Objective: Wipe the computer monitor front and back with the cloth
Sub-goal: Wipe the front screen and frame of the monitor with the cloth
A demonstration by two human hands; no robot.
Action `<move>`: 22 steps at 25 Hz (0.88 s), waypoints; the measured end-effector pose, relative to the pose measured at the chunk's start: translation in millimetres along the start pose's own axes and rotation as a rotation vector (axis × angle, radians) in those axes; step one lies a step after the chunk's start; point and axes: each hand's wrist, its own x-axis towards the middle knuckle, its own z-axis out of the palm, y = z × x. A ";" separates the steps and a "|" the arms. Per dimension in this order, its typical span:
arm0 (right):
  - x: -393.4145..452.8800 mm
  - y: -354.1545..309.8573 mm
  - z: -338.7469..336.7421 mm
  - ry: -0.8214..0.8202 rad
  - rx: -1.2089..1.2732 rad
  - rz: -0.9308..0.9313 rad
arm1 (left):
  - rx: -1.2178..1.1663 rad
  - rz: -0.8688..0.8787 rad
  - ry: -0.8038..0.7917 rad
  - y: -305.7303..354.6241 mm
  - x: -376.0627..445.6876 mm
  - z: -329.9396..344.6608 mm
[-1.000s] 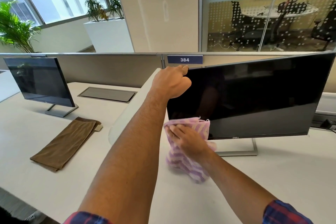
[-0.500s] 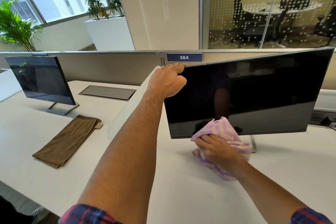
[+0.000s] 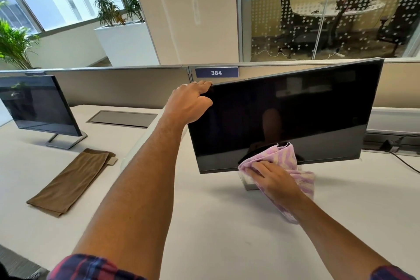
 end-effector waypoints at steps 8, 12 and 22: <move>-74.6 86.3 -39.0 0.063 -0.066 0.338 | -0.074 -0.038 0.001 1.8 0.4 -0.4; -104.3 115.7 -69.2 0.090 -0.075 0.796 | -0.079 -0.044 -0.009 4.0 0.3 0.5; -73.2 113.5 -88.1 0.367 0.228 1.508 | -0.073 -0.024 -0.003 -1.0 4.1 2.5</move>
